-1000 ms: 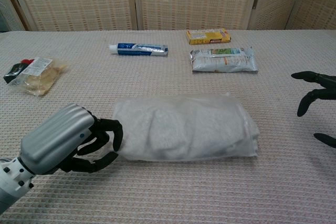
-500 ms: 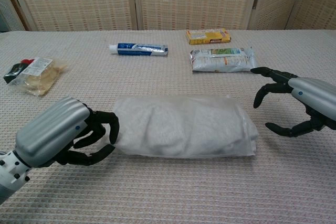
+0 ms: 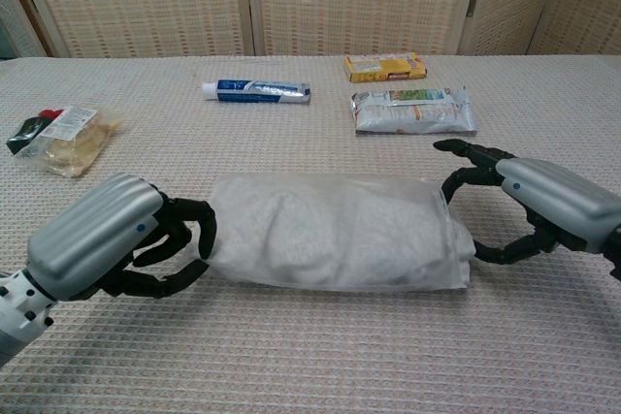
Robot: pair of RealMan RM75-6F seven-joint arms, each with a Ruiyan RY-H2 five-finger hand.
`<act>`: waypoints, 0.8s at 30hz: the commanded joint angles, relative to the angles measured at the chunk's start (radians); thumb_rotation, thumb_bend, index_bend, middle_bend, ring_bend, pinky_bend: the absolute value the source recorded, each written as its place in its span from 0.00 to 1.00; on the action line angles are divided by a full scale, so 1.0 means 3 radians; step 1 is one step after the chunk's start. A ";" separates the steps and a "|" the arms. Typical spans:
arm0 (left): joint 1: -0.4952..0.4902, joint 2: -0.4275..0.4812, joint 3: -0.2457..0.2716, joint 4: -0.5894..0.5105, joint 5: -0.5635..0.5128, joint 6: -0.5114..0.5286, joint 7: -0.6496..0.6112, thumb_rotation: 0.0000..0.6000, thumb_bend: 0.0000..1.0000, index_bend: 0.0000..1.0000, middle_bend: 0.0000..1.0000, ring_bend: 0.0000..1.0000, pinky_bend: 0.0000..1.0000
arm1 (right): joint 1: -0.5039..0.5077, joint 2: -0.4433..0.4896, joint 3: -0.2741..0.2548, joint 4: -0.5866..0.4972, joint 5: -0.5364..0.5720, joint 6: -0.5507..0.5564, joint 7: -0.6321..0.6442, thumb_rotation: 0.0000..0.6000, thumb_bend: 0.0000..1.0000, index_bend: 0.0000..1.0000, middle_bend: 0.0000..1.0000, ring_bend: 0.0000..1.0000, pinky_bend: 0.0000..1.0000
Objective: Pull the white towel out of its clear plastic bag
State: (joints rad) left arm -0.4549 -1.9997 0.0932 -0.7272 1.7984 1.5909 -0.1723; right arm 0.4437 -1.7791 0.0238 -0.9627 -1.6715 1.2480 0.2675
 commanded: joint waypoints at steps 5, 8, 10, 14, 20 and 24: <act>-0.0010 0.0013 -0.0013 -0.0002 -0.0016 -0.0007 -0.0006 1.00 0.49 0.70 1.00 1.00 1.00 | 0.0050 -0.0271 0.0030 0.0265 0.0029 0.0103 0.0107 1.00 0.34 0.47 0.03 0.00 0.00; -0.0015 0.0020 -0.0019 -0.0010 -0.0021 -0.0006 -0.0008 1.00 0.49 0.70 1.00 1.00 1.00 | 0.0053 -0.0378 0.0047 0.0388 0.0031 0.0192 0.0175 1.00 0.44 0.56 0.06 0.00 0.00; -0.0017 0.0026 -0.0021 -0.0020 -0.0022 -0.0003 -0.0008 1.00 0.49 0.70 1.00 1.00 1.00 | 0.0046 -0.0453 0.0060 0.0483 0.0032 0.0279 0.0230 1.00 0.53 0.63 0.09 0.00 0.00; -0.0020 0.0038 -0.0027 -0.0038 -0.0027 0.0000 -0.0006 1.00 0.49 0.70 1.00 1.00 1.00 | 0.0040 -0.0537 0.0064 0.0611 0.0054 0.0337 0.0259 1.00 0.63 0.71 0.12 0.00 0.00; -0.0023 0.0063 -0.0067 -0.0030 -0.0066 0.0000 0.0002 1.00 0.49 0.70 1.00 1.00 1.00 | 0.0010 -0.0488 0.0027 0.0609 0.0068 0.0379 0.0215 1.00 0.69 0.74 0.13 0.00 0.00; -0.0037 0.0113 -0.0149 0.0040 -0.0144 -0.0012 -0.0020 1.00 0.49 0.71 1.00 1.00 1.00 | -0.0075 -0.0304 -0.0008 0.0487 0.0083 0.0461 0.0152 1.00 0.69 0.75 0.14 0.00 0.00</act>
State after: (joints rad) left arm -0.4647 -1.9708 0.0546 -0.7214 1.7612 1.5884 -0.1759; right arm 0.4341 -1.8936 0.0266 -0.7993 -1.6495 1.3736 0.3233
